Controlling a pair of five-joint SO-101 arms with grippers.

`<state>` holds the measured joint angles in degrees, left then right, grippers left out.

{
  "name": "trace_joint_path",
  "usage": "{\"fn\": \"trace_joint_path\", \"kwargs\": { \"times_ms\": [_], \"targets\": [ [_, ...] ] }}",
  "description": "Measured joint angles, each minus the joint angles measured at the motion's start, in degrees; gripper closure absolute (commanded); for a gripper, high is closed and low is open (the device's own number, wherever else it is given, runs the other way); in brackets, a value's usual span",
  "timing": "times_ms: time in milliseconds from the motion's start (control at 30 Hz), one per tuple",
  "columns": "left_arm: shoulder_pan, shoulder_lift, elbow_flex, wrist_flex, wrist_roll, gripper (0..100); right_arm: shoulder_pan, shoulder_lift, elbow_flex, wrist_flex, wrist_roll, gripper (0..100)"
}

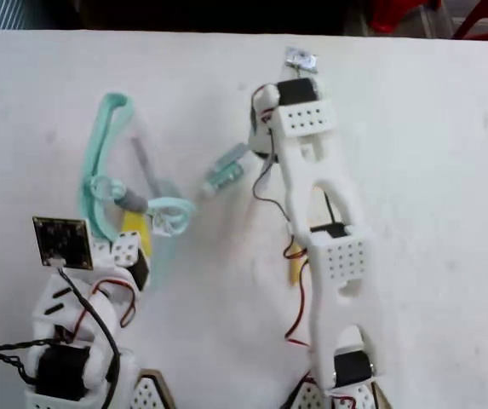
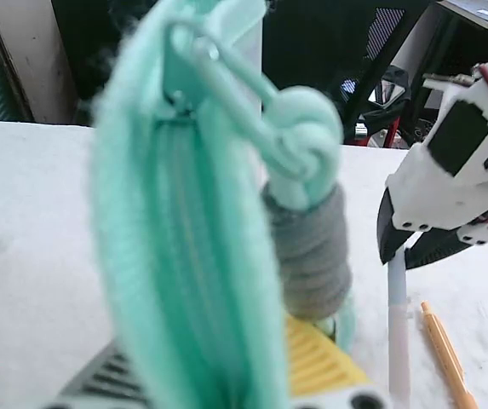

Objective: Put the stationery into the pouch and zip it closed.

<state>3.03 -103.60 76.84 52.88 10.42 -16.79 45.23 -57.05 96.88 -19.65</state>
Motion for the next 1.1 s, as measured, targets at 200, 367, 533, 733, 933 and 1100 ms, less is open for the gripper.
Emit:
{"fn": "trace_joint_path", "kwargs": {
  "times_ms": [200,367,533,733,933,1100],
  "targets": [
    [0.0,0.0,0.0,0.0,0.0,98,0.0,-10.6,-0.1,0.4,5.6,98.2],
    [0.6,0.0,0.0,0.0,0.0,98,0.2,-18.2,-0.1,0.4,9.4,98.2],
    [5.1,0.0,-0.7,0.4,0.0,98,0.0,-26.6,-0.1,0.4,12.2,98.2],
    [14.6,0.0,-4.6,5.5,-5.7,98,0.2,-36.8,-0.1,0.4,19.4,98.2],
    [24.5,0.0,-4.7,7.6,-11.6,98,0.1,-46.9,-0.2,0.5,25.0,98.2],
    [25.7,0.0,-4.7,7.0,-12.0,98,-0.9,-57.2,1.4,0.5,26.2,98.2]
  ]
}}
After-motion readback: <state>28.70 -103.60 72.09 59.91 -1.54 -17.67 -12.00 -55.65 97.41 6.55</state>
